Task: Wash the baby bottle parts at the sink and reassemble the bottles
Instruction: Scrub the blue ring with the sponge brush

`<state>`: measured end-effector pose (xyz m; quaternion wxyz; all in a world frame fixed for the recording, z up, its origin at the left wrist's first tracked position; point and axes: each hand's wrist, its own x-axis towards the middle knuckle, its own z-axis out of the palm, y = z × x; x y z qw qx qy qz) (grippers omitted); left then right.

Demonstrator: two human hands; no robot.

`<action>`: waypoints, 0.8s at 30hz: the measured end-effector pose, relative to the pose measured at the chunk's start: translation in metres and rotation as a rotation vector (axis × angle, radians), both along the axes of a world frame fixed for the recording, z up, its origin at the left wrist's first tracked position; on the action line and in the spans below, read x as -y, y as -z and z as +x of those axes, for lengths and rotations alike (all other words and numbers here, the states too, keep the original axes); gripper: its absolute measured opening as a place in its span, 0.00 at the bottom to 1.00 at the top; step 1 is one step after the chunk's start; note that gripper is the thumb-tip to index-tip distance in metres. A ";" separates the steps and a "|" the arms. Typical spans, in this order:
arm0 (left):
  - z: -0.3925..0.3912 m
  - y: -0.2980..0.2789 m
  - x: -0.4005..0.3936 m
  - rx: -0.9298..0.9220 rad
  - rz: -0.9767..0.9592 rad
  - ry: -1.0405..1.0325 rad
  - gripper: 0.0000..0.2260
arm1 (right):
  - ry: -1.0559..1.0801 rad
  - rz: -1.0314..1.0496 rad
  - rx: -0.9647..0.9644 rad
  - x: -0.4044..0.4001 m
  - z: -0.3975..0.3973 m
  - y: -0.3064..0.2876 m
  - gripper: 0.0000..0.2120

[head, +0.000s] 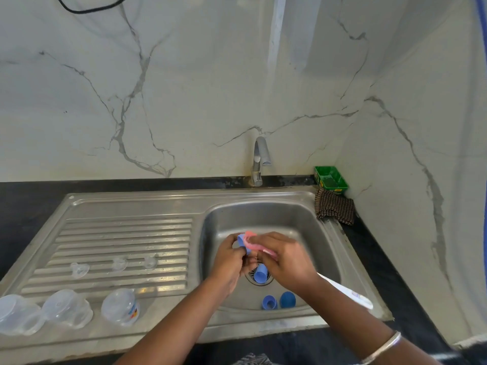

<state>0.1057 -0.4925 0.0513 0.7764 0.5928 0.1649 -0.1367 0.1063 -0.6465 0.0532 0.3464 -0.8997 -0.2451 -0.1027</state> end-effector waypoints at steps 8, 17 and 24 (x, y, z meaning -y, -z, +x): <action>0.000 -0.004 -0.003 -0.208 -0.288 0.041 0.21 | 0.016 0.032 0.039 -0.001 0.002 0.000 0.14; 0.008 0.000 0.004 -0.440 -0.466 0.057 0.20 | -0.097 -0.152 0.112 -0.004 -0.014 -0.003 0.17; 0.010 0.007 -0.006 -0.503 -0.439 0.080 0.20 | -0.179 -0.224 0.217 0.014 -0.017 0.000 0.17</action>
